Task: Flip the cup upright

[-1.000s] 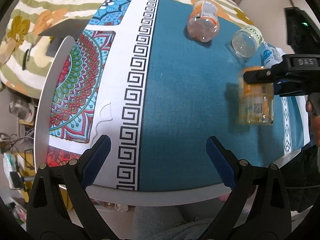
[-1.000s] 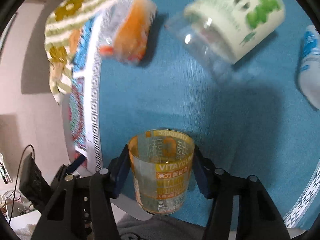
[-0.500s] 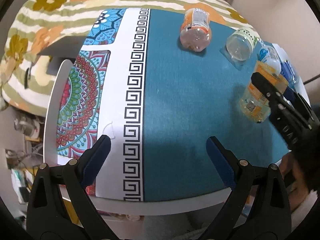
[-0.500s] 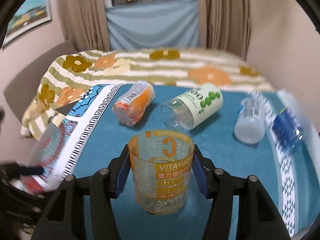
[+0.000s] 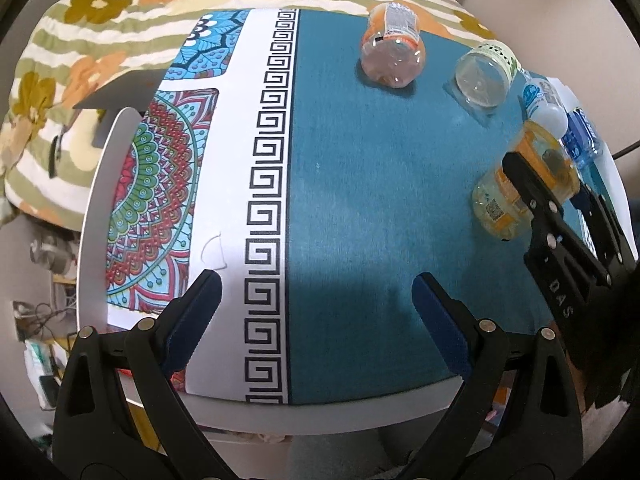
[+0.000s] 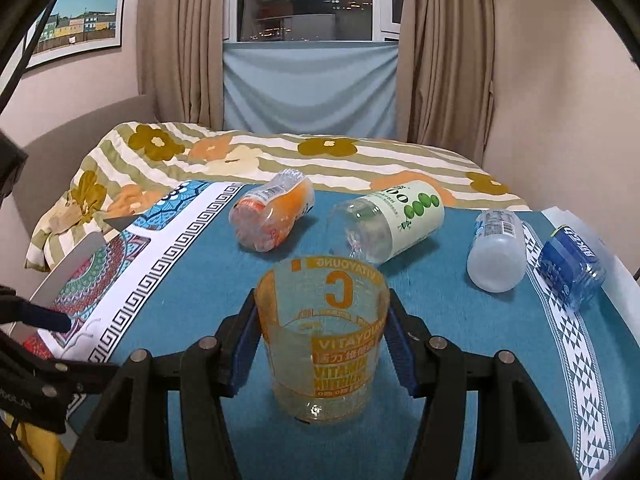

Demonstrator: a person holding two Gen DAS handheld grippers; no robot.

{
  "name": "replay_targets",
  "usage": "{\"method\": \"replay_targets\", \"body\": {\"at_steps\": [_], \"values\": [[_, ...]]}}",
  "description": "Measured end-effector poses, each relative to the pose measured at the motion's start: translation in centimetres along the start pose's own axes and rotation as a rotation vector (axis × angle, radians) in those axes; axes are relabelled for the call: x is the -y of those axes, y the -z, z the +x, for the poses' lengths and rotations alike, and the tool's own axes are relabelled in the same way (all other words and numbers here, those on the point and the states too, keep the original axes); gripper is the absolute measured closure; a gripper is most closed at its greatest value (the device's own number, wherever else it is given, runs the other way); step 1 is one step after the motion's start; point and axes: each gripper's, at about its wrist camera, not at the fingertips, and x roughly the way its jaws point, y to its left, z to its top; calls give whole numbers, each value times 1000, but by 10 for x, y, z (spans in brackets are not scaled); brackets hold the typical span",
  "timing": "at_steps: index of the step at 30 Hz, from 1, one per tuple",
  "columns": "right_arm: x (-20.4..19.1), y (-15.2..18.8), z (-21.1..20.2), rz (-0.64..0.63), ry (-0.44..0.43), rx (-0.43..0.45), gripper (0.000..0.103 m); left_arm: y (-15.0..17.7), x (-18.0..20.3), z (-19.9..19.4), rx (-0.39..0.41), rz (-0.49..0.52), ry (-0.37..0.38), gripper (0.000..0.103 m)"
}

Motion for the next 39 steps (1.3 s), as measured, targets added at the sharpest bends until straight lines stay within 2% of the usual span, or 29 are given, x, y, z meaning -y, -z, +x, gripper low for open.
{"method": "replay_targets", "body": {"at_steps": [15, 17, 19, 22, 31, 39], "values": [[9, 6, -6, 43, -36, -26, 47, 7, 11, -2, -2, 6, -13, 2], [10, 6, -4, 52, -36, -37, 35, 9, 11, -3, -1, 2, -14, 2], [14, 7, -5, 80, -54, -24, 9, 10, 11, -3, 0, -3, -15, 2], [19, 7, -6, 103, -71, -13, 1, 12, 11, -5, 2, -9, -18, 2], [24, 1, -16, 72, -86, -24, 1, 15, 15, -18, 20, -21, -28, 2], [43, -34, -53, 30, -73, -19, 1, 6, 34, -68, 117, -18, -30, 2]]}}
